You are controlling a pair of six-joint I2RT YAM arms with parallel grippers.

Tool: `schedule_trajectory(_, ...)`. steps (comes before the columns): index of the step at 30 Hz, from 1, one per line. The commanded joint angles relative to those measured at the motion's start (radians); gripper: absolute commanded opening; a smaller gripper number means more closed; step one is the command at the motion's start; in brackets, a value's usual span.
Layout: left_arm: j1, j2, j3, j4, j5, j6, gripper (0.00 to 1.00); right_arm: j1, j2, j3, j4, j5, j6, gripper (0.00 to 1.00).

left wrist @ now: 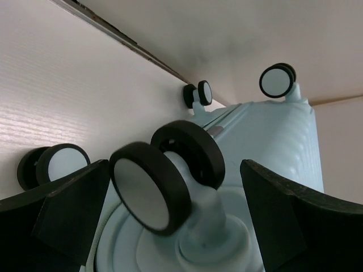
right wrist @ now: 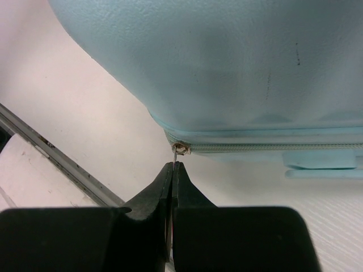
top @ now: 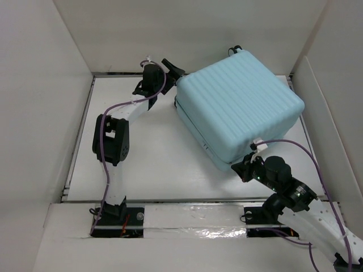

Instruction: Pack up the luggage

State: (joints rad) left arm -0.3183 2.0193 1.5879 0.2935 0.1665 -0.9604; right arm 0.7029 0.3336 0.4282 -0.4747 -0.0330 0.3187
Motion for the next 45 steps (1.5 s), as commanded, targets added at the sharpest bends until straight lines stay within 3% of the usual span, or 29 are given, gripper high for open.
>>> schedule_trajectory(1, 0.008, 0.025, 0.115, -0.042, 0.042, -0.017, 0.99, 0.023, -0.025, 0.058, 0.087, -0.076, 0.023, 0.00)
schedule_trajectory(5, 0.008, 0.090, 0.172, -0.018, 0.065, -0.060, 0.93, 0.023, -0.024, 0.053, 0.085, -0.073, 0.028, 0.00)
schedule_trajectory(9, 0.008, 0.131, 0.191, 0.027, 0.094, -0.115, 0.79, 0.023, -0.024, 0.046, 0.084, -0.073, 0.034, 0.00)
schedule_trajectory(13, 0.008, 0.173, 0.280, 0.007, 0.099, -0.130, 0.82, 0.023, -0.019, 0.044, 0.084, -0.074, 0.034, 0.00)
schedule_trajectory(16, 0.008, 0.177, 0.267, 0.032, 0.100, -0.152, 0.86, 0.023, -0.015, 0.046, 0.085, -0.068, 0.036, 0.00)
schedule_trajectory(17, 0.008, 0.167, 0.212, 0.083, 0.102, -0.182, 0.79, 0.023, -0.015, 0.044, 0.085, -0.065, 0.034, 0.00)
schedule_trajectory(18, 0.008, 0.153, 0.211, 0.126, 0.099, -0.182, 0.67, 0.023, -0.016, 0.043, 0.085, -0.064, 0.034, 0.00)
schedule_trajectory(19, 0.008, 0.135, 0.114, 0.180, 0.096, -0.217, 0.51, 0.023, -0.015, 0.041, 0.088, -0.062, 0.036, 0.00)
schedule_trajectory(20, 0.022, 0.089, 0.053, 0.308, 0.088, -0.230, 0.34, 0.023, -0.016, 0.040, 0.088, -0.058, 0.036, 0.00)
schedule_trajectory(21, 0.022, 0.064, 0.002, 0.365, 0.067, -0.239, 0.03, 0.023, -0.013, 0.040, 0.091, -0.056, 0.036, 0.00)
schedule_trajectory(22, 0.041, 0.043, -0.087, 0.399, 0.056, -0.244, 0.00, 0.023, -0.010, 0.040, 0.091, -0.056, 0.034, 0.00)
schedule_trajectory(27, 0.174, -0.163, -0.345, 0.548, 0.008, -0.198, 0.00, 0.032, 0.067, 0.004, 0.224, -0.087, 0.025, 0.00)
schedule_trajectory(29, 0.214, -0.296, -0.518, 0.603, -0.013, -0.179, 0.00, 0.044, 0.169, 0.007, 0.280, -0.105, 0.007, 0.00)
schedule_trajectory(34, 0.266, -0.644, -0.921, 0.647, -0.128, -0.136, 0.00, 0.058, 0.350, 0.079, 0.445, -0.006, -0.042, 0.00)
schedule_trajectory(37, 0.266, -0.775, -1.095, 0.650, -0.151, -0.144, 0.00, 0.044, 0.409, 0.148, 0.458, 0.077, -0.104, 0.00)
schedule_trajectory(40, 0.257, -0.978, -1.198, 0.561, -0.157, -0.144, 0.00, -0.034, 0.435, 0.204, 0.459, 0.079, -0.127, 0.00)
schedule_trajectory(45, 0.226, -1.113, -1.186, 0.414, -0.182, -0.146, 0.00, -0.147, 0.328, 0.106, 0.525, 0.061, -0.087, 0.00)
